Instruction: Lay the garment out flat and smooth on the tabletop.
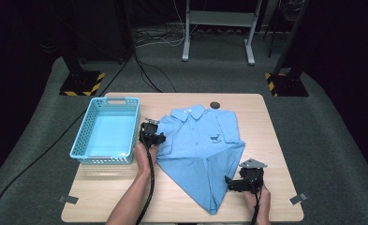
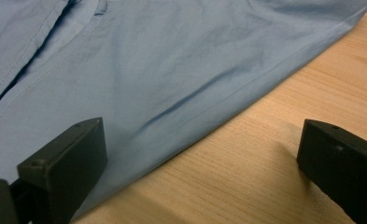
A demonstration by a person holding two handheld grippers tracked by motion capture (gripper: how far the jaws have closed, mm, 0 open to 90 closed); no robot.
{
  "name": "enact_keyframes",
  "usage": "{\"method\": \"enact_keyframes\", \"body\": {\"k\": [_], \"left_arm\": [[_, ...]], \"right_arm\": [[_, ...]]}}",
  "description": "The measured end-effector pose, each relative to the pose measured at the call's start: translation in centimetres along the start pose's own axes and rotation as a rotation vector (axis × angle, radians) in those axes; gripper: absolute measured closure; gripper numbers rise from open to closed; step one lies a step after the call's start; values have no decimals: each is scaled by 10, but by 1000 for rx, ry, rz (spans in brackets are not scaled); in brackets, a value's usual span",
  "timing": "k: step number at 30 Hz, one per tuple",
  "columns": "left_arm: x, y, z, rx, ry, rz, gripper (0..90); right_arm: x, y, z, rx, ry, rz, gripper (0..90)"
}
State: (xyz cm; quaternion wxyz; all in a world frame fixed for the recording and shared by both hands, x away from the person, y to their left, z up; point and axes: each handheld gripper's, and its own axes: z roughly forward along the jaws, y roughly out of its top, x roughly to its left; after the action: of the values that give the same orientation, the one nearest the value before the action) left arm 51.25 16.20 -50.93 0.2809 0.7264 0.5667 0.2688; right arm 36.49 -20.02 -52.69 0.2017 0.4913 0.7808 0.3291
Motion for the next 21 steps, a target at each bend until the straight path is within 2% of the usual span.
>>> {"method": "enact_keyframes", "body": {"k": [3, 7, 10, 17, 20, 21], "left_arm": [[-3, 0, -5, 2, -37, -1, 262], [-7, 0, -14, 9, -122, -10, 168], [-13, -2, -25, 0, -176, 6, 112], [-27, -21, -54, -37, -256, 58, 61], [-33, -32, -68, -55, -276, 78, 49], [-37, -39, -73, -48, -273, 104, 48]], "right_arm": [[0, 0, 0, 0, 0, 1, 8], [0, 0, 0, 1, -2, 5, 8], [-1, 1, 1, 1, -4, 8, 8], [-8, 4, 0, -8, -4, 42, 6], [-13, 9, 2, -13, -17, 48, 4], [-14, 13, 1, -17, -21, 46, 4]]}}
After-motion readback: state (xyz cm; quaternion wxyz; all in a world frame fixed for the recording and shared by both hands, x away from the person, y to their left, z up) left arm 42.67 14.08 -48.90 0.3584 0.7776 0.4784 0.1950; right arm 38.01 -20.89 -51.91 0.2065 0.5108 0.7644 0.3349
